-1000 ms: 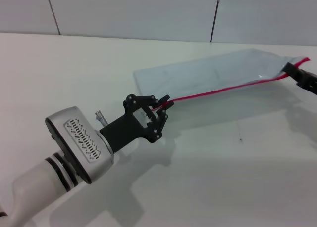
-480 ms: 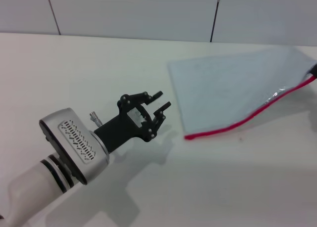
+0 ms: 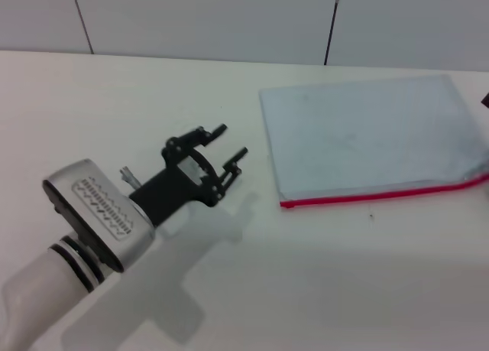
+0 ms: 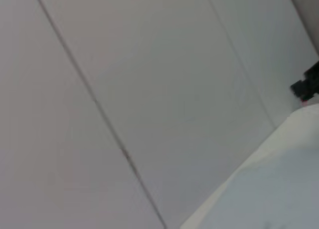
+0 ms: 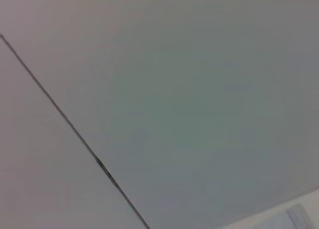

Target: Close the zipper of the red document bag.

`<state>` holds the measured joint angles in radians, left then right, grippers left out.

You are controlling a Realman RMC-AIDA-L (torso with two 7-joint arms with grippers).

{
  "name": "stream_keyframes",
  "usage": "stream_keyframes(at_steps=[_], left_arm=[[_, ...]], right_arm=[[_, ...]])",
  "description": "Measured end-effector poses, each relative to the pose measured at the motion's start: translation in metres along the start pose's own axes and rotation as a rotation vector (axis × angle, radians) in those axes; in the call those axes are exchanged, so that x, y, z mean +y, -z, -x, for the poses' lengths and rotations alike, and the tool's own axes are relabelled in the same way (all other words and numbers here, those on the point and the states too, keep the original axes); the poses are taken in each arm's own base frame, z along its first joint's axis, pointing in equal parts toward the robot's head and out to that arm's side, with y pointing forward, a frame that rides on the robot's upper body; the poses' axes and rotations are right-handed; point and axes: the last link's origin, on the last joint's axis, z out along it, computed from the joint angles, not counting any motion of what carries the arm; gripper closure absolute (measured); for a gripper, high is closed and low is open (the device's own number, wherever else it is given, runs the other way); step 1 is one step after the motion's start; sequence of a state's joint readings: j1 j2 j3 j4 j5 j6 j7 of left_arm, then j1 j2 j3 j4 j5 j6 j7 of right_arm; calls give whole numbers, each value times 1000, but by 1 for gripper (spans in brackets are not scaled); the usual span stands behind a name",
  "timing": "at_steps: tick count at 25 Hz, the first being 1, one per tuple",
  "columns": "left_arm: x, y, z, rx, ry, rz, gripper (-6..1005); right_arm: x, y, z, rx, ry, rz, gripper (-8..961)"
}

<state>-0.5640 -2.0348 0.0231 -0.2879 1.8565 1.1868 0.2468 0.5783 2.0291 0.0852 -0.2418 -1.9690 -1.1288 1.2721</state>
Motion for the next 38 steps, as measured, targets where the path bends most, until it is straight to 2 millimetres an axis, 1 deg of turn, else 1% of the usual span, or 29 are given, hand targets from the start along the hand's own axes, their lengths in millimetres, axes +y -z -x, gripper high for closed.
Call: stream_keyframes(at_steps=[1,3,6,8,9,13,17,22,27,30,38], left_arm=[[-3,0,1,-3,7,-20,562],[-11,2,1,-4,18,-65,562],[-24,10,2,11,30,-144,562],[-36,19,4,24,59,-241,562],[-40,23,4,31,70,-278,562],[-47,33,1,68,69,-330,562],[-52,42,-2,111,75,-355,562],[-63,51,-1,145,169,-378,562],[-78,57,3,171,292,-392,562],[-81,61,4,180,326,-395,562],[-81,63,1,201,330,-396,562]], right_arm=[[2,0,0,-6,18,9,726],[7,0,0,-15,56,40,681],[18,-2,-2,-54,133,89,613],[28,-2,-8,-118,213,106,567],[28,-2,-8,-118,213,106,518],[37,2,-16,-176,306,113,320],[48,3,-25,-231,401,104,318],[57,9,-34,-330,504,14,318],[60,10,-36,-346,514,-9,318],[61,10,-36,-349,513,-3,318],[62,14,-37,-362,506,5,318]])
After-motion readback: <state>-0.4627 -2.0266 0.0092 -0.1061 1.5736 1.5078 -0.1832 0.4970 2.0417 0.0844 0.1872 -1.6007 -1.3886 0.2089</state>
